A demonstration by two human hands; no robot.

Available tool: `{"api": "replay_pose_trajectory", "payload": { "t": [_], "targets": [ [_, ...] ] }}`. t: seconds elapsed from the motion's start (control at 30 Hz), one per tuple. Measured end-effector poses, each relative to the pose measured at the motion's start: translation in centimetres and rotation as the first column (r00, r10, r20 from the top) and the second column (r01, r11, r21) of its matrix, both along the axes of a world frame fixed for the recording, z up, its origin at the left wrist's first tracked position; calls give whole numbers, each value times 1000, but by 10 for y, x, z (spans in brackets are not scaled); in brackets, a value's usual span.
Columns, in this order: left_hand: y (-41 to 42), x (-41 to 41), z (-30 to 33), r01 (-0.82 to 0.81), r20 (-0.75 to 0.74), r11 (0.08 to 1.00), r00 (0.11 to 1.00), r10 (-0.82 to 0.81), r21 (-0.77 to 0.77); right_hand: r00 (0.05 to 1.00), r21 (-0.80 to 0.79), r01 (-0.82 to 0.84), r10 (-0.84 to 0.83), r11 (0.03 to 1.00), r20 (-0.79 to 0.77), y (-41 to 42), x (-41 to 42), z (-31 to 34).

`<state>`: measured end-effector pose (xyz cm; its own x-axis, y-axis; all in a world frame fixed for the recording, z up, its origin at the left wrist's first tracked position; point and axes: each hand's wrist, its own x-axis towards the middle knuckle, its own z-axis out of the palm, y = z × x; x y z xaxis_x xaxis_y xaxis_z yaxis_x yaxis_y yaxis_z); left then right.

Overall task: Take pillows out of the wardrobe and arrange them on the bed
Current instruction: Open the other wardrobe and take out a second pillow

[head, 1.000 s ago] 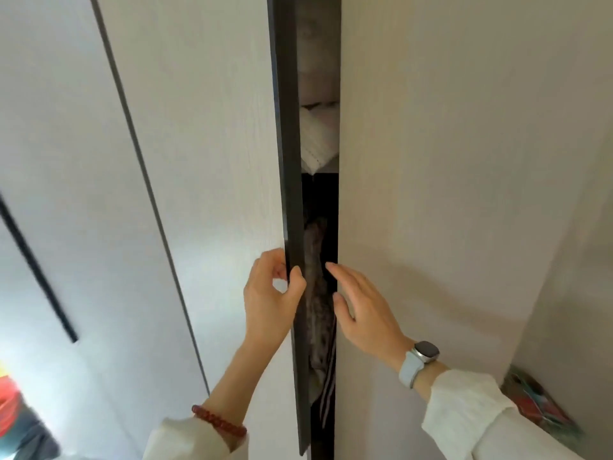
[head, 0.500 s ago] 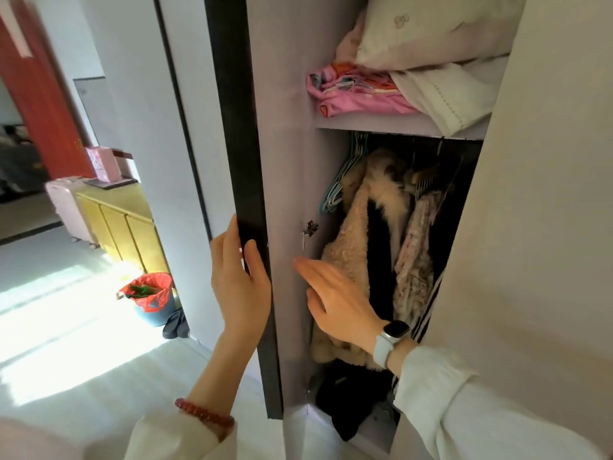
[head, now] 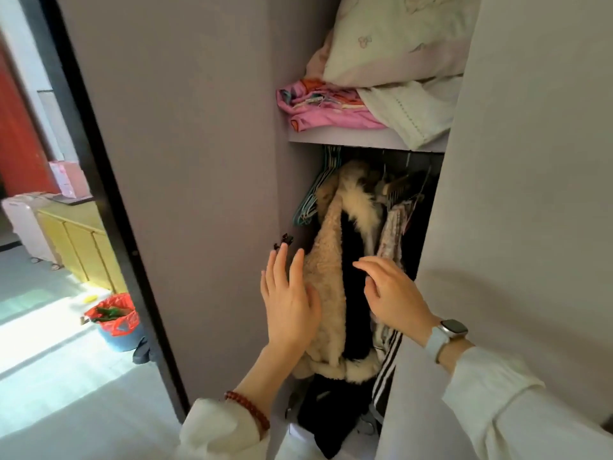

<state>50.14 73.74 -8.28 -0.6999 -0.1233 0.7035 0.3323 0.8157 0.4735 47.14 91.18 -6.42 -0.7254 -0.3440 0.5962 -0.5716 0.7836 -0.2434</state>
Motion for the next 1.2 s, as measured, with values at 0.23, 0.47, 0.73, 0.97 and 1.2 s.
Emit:
{"api": "replay_pose_trajectory", "payload": {
  "t": [0.23, 0.47, 0.73, 0.97, 1.2],
  "targets": [
    [73, -90, 55, 351, -43, 929, 933, -358, -119, 938, -92, 341, -346, 935, -39, 95, -10, 30],
    [163, -170, 102, 609, 11, 790, 793, -610, -70, 816, -116, 564, -573, 818, -79, 141, -24, 66],
    [174, -179, 106, 890, -23, 368, 388, -921, 269, 728, -213, 653, -680, 727, -92, 127, -22, 61],
    [143, -127, 94, 983, -59, 106, 116, -991, 152, 719, -372, 603, -683, 706, -132, 90, 27, 44],
    [140, -73, 108, 990, -69, -100, -107, -992, -98, 668, -470, 563, -709, 680, -225, 82, 95, 59]
  ]
}}
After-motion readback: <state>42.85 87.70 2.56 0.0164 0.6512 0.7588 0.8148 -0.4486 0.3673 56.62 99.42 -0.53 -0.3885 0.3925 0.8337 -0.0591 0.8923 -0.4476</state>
